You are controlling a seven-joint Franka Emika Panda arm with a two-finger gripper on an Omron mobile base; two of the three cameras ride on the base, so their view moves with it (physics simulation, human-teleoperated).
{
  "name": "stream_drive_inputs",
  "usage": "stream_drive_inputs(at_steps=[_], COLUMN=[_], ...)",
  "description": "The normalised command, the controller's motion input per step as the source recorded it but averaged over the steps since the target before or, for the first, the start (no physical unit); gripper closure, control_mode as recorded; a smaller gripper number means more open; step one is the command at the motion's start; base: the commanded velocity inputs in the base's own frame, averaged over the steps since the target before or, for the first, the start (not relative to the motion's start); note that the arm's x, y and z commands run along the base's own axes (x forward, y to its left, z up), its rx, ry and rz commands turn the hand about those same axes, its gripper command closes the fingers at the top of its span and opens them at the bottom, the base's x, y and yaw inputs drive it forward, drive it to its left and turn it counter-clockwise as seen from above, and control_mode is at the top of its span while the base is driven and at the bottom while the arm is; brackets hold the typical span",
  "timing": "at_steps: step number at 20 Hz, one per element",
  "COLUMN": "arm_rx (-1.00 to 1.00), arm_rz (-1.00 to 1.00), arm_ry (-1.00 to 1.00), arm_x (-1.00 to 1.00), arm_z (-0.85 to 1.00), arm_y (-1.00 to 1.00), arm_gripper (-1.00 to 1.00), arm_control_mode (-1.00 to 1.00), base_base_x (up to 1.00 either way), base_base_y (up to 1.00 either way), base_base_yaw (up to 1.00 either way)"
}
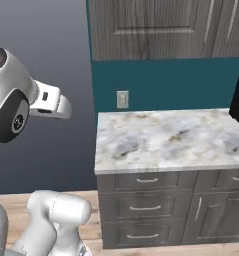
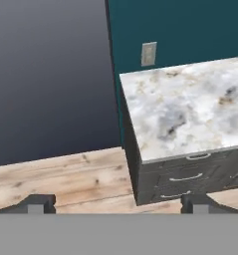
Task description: Navigate to the sink.
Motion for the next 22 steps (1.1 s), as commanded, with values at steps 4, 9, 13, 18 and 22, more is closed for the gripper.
stream_drive_inputs(at_steps=[4,9,13,18,22], arm_rx=[0.0,0.0,0.0,0.0,0.0], arm_rz=[0.0,0.0,0.0,0.0,0.0], arm_ry=[0.0,0.0,0.0,0.0,0.0], arm_x=[0.0,0.0,0.0,0.0,0.0], arm_z=[0.0,0.0,0.0,0.0,0.0], arm_y=[0.0,0.0,0.0,0.0,0.0], arm_gripper=[-1.0,-1.0,-1.0,-1.0,-1.0], arm_control_mode=[1.0,1.0,1.0,1.0,1.0], base_base_x=[0.03,0.17,0.16,0.1,0.0], base_base_y=[-0.9,-1.0,-1.0,-1.0,-1.0], base_base_yaw=[-0.59,-0.38,-0.4,-0.41,-0.53])
